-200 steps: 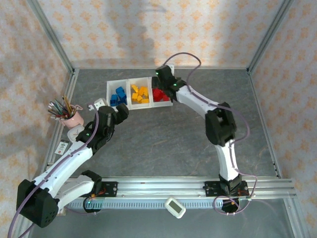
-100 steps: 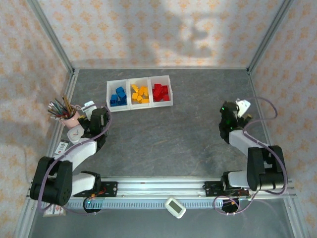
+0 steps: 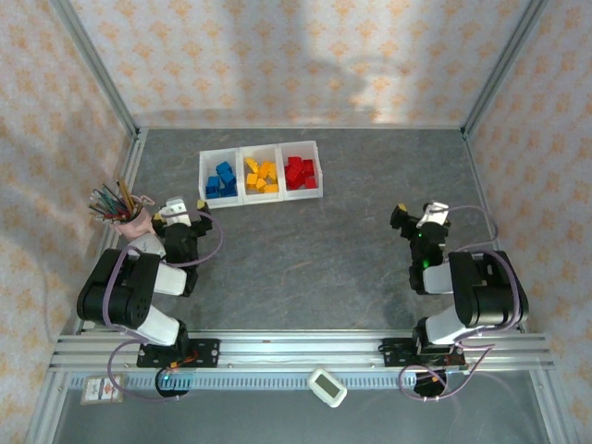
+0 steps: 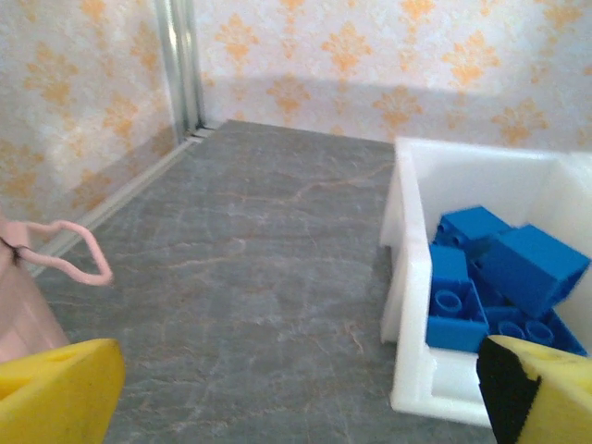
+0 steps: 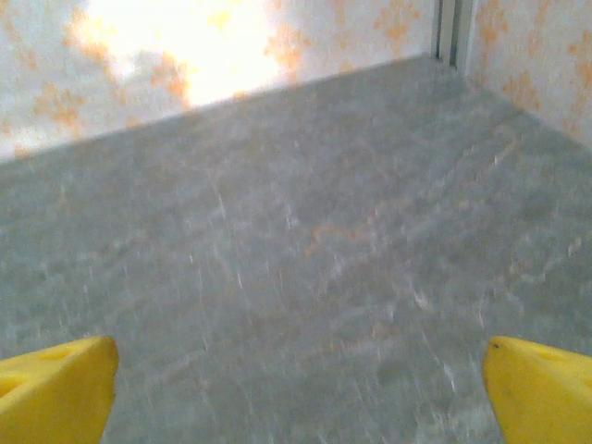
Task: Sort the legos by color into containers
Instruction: Reset both arms
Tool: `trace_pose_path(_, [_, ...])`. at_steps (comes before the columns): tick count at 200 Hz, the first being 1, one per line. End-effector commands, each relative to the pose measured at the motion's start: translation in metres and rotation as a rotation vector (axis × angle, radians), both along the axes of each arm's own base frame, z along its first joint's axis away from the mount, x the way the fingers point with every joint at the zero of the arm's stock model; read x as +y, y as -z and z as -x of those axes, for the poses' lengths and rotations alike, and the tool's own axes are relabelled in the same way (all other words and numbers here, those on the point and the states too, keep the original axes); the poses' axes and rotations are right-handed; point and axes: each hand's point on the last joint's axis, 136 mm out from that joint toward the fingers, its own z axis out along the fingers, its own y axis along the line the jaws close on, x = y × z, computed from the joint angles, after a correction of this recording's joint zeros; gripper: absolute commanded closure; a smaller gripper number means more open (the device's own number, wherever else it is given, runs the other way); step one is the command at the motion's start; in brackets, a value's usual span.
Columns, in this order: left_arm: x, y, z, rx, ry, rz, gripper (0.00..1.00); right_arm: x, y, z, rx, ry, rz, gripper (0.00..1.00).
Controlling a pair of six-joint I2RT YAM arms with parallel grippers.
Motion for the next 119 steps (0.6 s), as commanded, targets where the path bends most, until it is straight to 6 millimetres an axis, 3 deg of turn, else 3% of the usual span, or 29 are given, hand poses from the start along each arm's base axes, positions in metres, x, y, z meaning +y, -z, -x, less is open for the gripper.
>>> trace_pose_path(1, [-0.001,-0.021,-0.006,-0.091,0.039,0.005,0.00,0.005,-0.034,-0.012,-0.137,-0.027,0.018,0.00])
trace_pose_path(92, [0.007,-0.024,-0.001,-0.113,-0.003,0.011,0.00,0.009,-0.031,-0.017,-0.108,-0.038,0.031,0.00])
trace_pose_path(119, [-0.004,-0.022,-0.007,-0.096,0.066,0.000,0.00,0.009,-0.033,-0.015,-0.121,-0.040,0.032,0.00])
